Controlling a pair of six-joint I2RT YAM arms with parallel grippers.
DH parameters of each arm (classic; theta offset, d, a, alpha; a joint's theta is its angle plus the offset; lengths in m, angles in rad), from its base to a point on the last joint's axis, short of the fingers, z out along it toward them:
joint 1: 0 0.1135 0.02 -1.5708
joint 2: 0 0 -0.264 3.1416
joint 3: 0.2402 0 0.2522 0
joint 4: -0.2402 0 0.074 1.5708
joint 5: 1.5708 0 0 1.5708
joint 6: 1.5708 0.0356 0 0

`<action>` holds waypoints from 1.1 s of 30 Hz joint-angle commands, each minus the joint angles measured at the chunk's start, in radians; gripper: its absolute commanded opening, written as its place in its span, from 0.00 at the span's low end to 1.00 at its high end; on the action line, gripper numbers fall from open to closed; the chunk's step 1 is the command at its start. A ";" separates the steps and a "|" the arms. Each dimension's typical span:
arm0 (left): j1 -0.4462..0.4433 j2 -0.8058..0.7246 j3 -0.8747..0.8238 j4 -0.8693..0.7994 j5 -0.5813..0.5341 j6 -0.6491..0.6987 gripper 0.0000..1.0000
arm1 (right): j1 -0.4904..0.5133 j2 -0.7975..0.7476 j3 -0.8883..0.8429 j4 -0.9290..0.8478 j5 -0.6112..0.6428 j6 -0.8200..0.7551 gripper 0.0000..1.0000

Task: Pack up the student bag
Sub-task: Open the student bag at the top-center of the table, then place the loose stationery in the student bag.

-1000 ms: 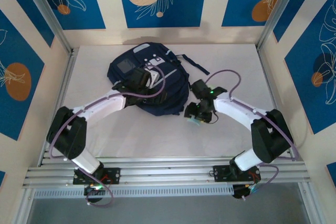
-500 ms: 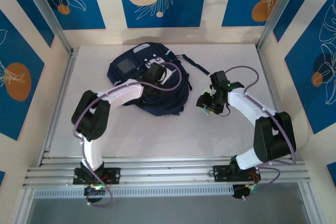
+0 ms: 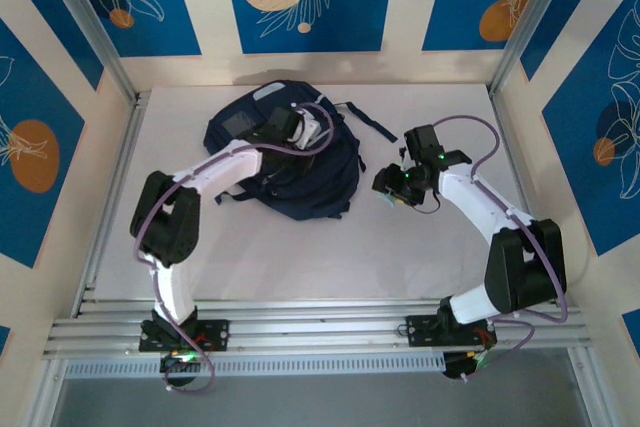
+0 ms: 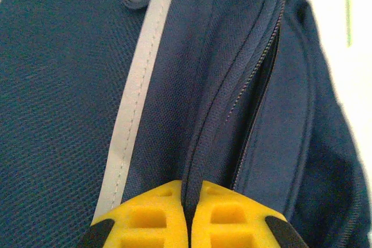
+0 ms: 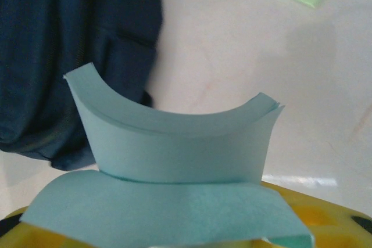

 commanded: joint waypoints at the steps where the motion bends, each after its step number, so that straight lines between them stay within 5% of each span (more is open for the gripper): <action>1: 0.052 -0.090 0.024 -0.036 0.149 -0.110 0.00 | 0.029 0.059 0.088 0.047 -0.075 0.010 0.54; 15: 0.077 -0.124 -0.002 0.088 0.259 -0.266 0.00 | 0.184 0.475 0.504 0.139 -0.155 0.134 0.55; 22: 0.096 -0.143 -0.051 0.134 0.243 -0.309 0.00 | 0.189 0.509 0.521 0.146 -0.158 0.181 1.00; 29: 0.100 -0.159 -0.059 0.146 0.246 -0.317 0.00 | 0.180 0.427 0.405 0.215 -0.174 0.187 0.94; 33: 0.101 -0.164 -0.061 0.154 0.263 -0.328 0.00 | 0.196 0.428 0.373 0.274 -0.188 0.190 0.69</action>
